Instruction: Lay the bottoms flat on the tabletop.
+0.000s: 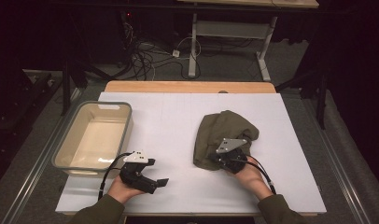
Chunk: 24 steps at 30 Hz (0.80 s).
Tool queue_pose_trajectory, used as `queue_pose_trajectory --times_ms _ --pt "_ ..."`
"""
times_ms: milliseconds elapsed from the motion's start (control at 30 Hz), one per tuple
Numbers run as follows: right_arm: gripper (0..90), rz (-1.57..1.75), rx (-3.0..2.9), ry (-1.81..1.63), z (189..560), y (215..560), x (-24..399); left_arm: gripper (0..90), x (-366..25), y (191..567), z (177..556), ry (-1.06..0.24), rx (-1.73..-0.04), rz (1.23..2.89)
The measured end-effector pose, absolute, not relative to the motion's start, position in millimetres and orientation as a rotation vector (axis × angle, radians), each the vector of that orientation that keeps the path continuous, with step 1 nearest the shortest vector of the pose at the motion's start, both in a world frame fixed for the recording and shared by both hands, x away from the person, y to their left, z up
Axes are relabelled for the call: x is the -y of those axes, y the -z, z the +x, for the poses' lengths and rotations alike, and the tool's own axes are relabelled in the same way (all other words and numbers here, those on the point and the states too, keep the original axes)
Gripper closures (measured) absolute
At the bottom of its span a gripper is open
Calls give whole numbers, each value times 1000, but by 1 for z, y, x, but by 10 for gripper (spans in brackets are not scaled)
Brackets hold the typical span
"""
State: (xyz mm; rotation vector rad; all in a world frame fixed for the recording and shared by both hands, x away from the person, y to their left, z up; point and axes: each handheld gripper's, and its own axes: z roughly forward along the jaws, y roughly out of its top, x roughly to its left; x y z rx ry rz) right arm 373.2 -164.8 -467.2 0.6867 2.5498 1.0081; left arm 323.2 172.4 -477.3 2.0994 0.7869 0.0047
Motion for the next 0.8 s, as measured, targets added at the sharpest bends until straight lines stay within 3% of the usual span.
queue_pose_trajectory --times_ms 367,600,800 --pt "900 772 -2375 -1100 375 444 188 27 -171 477 324 -14 -794 2089" --pt "900 774 -2379 -1200 372 436 196 34 -148 471 337 -32 -762 2106" --pt "731 753 -2408 -1258 364 429 200 74 -121 466 350 -18 -702 2115"
